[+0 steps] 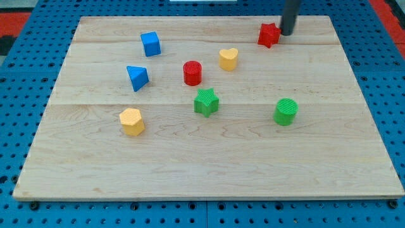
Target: Slightly push the green circle towards right
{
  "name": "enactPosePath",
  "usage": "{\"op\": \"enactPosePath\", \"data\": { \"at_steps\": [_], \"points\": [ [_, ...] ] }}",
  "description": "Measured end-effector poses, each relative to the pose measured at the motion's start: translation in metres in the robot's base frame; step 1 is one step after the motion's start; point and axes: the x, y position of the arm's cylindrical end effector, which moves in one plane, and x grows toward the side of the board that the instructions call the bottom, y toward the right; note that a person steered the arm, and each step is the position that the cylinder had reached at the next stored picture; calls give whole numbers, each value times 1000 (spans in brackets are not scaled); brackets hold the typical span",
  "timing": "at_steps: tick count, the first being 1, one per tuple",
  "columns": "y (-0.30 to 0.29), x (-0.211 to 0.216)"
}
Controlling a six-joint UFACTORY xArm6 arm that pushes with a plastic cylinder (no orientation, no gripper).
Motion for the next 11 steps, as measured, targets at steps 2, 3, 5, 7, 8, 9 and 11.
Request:
{"op": "enactPosePath", "data": {
  "at_steps": [2,3,5,7,8,9,11],
  "points": [
    [91,218],
    [48,270],
    [-40,203],
    [-81,264],
    [-115,221],
    [-96,188],
    [-61,256]
  ]
}}
